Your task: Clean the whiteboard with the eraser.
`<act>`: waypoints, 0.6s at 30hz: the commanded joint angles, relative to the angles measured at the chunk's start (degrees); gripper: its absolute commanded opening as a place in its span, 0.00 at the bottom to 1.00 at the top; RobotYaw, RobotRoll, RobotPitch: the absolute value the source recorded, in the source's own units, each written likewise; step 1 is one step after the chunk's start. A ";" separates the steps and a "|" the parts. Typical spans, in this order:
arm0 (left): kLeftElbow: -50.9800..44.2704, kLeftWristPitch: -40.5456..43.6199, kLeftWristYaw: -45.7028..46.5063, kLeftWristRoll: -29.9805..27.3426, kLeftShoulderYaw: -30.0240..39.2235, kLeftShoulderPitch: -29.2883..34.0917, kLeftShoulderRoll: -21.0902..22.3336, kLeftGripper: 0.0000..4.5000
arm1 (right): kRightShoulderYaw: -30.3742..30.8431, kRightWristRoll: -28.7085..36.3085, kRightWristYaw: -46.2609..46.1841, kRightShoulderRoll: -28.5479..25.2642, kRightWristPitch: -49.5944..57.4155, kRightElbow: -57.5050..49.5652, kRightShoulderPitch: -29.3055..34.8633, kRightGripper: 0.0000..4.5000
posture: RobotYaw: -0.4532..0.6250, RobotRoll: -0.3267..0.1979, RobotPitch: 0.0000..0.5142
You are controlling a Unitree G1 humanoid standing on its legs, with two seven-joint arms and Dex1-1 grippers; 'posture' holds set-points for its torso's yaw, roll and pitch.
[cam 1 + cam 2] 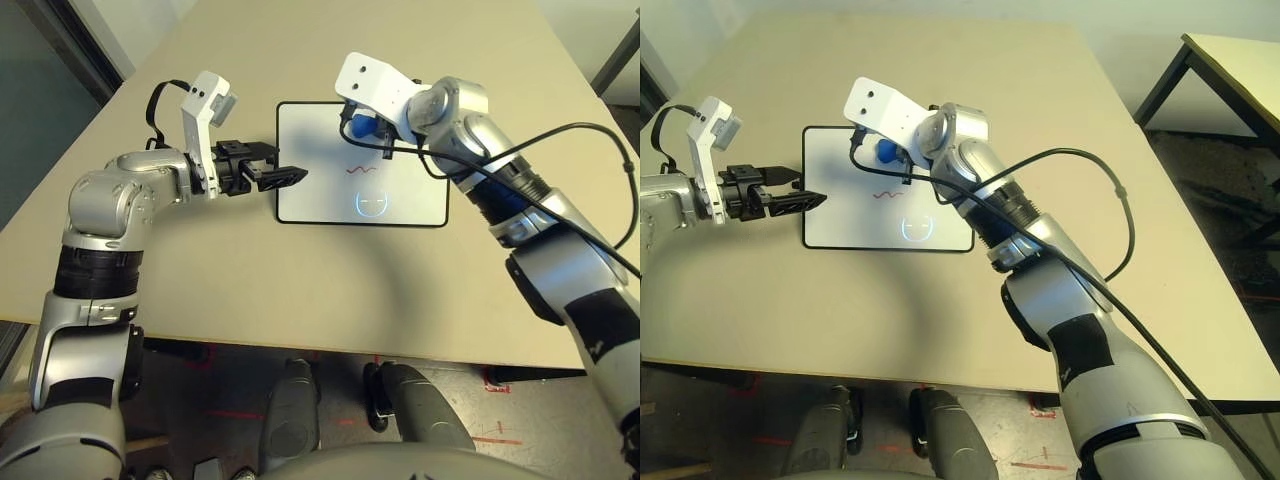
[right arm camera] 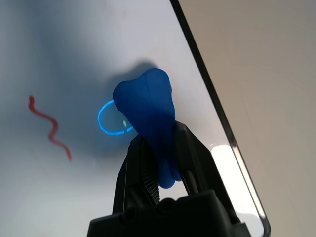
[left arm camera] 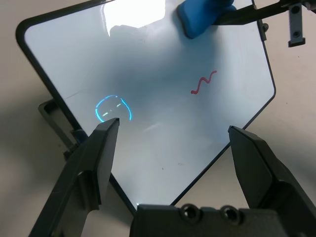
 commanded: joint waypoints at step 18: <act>-2.14 1.32 0.45 -0.13 0.29 1.65 -0.28 1.00 | 0.80 -0.17 -2.58 10.15 1.78 7.62 -4.76 0.13 | 0.41 0.62 0.30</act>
